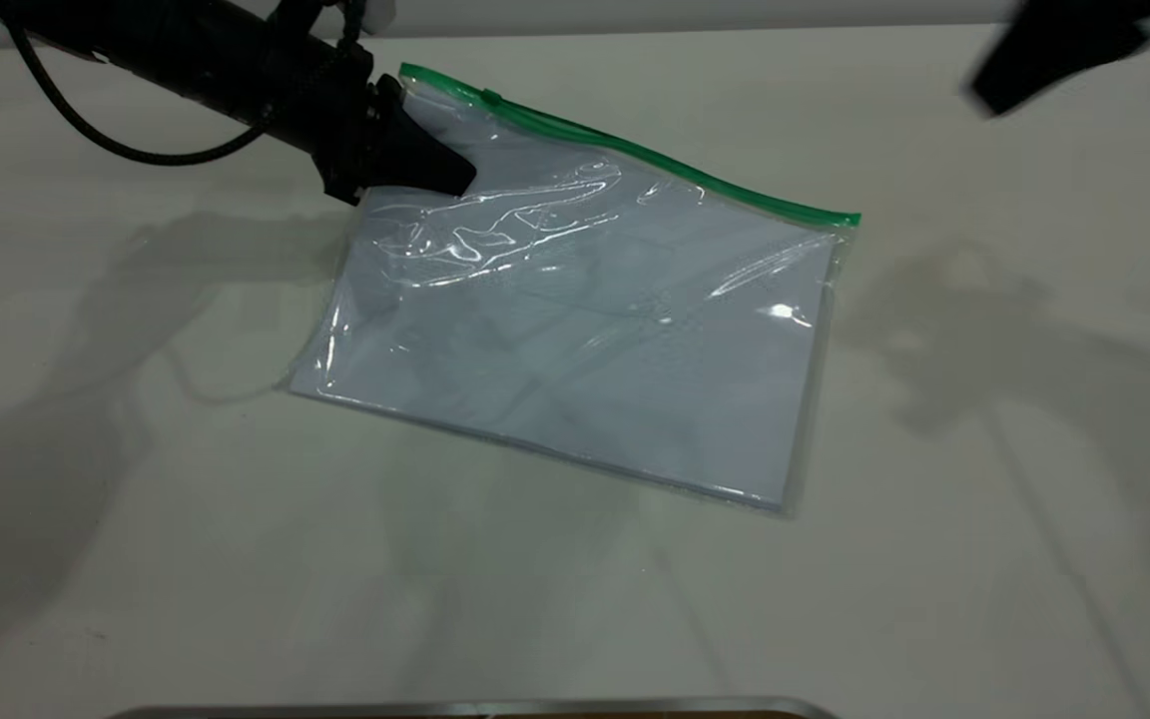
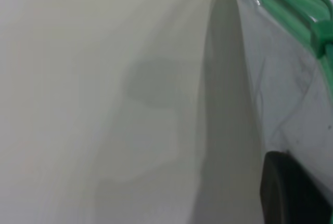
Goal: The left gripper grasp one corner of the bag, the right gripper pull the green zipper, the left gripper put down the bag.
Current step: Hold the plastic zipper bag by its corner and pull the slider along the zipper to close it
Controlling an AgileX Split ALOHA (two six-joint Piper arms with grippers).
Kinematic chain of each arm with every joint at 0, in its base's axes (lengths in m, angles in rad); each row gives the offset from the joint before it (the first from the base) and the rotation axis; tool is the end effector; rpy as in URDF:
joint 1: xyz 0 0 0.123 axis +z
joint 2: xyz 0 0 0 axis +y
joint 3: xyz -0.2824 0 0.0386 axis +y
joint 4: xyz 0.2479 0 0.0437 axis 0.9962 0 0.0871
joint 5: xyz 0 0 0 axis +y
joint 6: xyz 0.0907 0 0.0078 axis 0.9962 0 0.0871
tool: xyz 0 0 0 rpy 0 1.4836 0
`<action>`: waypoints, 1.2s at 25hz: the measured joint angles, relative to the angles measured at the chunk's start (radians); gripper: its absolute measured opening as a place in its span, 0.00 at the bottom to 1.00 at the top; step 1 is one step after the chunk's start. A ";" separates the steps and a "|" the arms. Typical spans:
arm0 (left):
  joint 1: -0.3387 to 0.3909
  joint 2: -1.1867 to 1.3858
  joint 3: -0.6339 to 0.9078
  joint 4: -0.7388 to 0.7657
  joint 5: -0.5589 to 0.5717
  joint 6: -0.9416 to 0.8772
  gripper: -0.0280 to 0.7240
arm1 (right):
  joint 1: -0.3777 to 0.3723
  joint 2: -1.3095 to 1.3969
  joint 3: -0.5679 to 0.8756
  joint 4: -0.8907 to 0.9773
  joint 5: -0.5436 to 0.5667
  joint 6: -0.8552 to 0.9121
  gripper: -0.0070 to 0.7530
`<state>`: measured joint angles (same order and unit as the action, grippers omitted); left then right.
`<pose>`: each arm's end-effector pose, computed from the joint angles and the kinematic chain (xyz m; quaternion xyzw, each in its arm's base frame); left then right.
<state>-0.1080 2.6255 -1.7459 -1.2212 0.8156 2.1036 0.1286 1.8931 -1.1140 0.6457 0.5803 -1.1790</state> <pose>0.4744 -0.1142 0.0053 0.5525 0.7255 -0.2351 0.3363 0.3594 0.0768 0.1563 -0.3826 0.8882 0.1123 0.2281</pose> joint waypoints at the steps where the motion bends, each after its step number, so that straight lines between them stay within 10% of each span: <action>1: -0.003 0.000 -0.004 0.007 0.001 0.000 0.11 | 0.022 0.042 -0.035 0.031 -0.001 -0.027 0.71; 13: -0.069 0.000 -0.013 0.117 0.005 0.003 0.11 | 0.215 0.361 -0.328 0.260 0.063 -0.298 0.71; 30: -0.184 0.000 -0.013 0.128 -0.055 0.006 0.11 | 0.223 0.466 -0.385 0.492 0.061 -0.429 0.71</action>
<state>-0.2920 2.6255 -1.7587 -1.0931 0.7608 2.1097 0.3520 2.3593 -1.4988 1.1374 0.6411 -1.6082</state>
